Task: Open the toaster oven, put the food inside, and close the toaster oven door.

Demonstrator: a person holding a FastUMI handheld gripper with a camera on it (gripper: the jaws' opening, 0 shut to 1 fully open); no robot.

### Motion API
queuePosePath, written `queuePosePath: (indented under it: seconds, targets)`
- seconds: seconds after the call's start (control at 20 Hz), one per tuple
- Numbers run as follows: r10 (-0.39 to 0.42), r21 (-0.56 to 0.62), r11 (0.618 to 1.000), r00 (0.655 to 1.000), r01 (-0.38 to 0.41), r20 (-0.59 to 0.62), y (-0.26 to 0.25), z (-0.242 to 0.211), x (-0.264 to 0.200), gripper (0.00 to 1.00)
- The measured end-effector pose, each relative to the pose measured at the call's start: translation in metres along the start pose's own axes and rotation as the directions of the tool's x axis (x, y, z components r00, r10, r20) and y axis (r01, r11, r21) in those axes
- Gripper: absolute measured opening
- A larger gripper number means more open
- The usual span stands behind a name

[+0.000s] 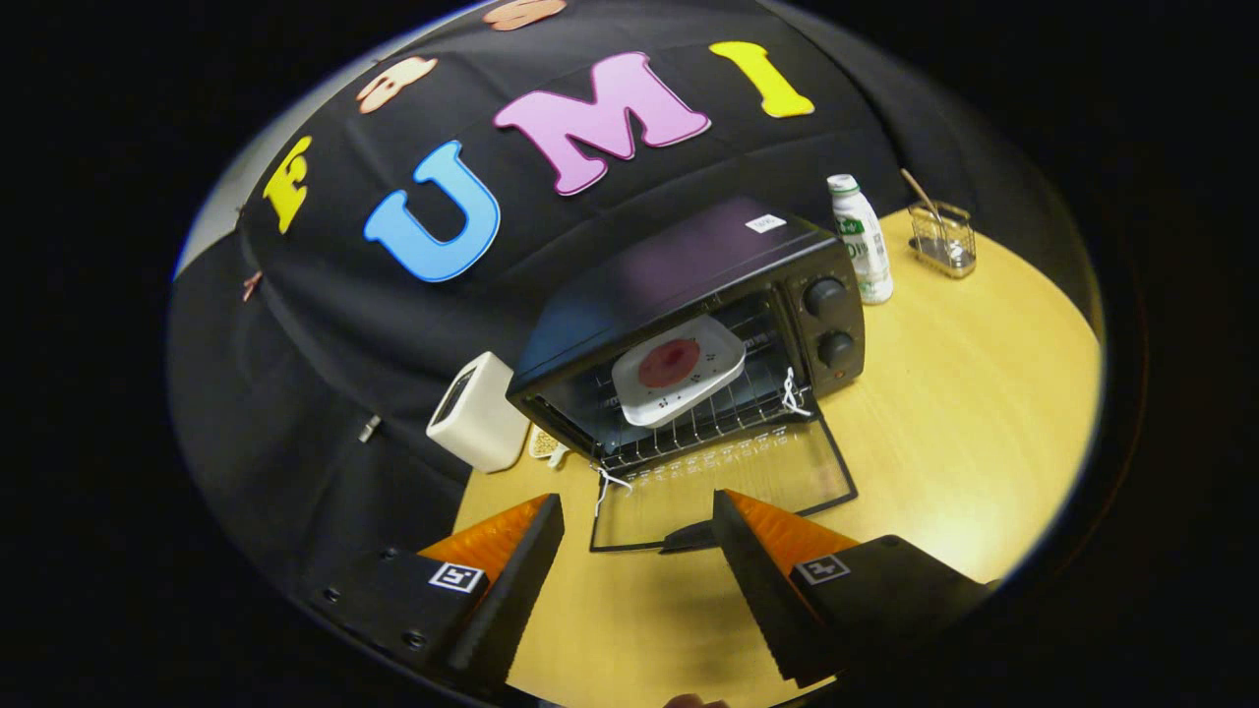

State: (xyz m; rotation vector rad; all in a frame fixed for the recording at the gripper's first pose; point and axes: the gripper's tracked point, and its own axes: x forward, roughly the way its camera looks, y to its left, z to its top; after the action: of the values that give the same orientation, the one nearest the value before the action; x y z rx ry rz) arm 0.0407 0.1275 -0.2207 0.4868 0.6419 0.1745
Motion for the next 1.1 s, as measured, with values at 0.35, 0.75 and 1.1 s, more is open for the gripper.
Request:
queuePosePath:
  seconds: [0.35, 0.75, 1.1]
  targets:
    - [-0.226, -0.336, 0.921, 0.973, 0.199, -0.040, -0.033, -0.037, -0.002, 0.99]
    - [-0.330, -0.387, 0.891, 0.923, 0.235, -0.199, -0.045, -0.109, 0.006, 0.99]
    - [-0.413, -0.376, 0.875, 0.876, 0.305, -0.250, -0.063, -0.134, 0.030, 0.99]
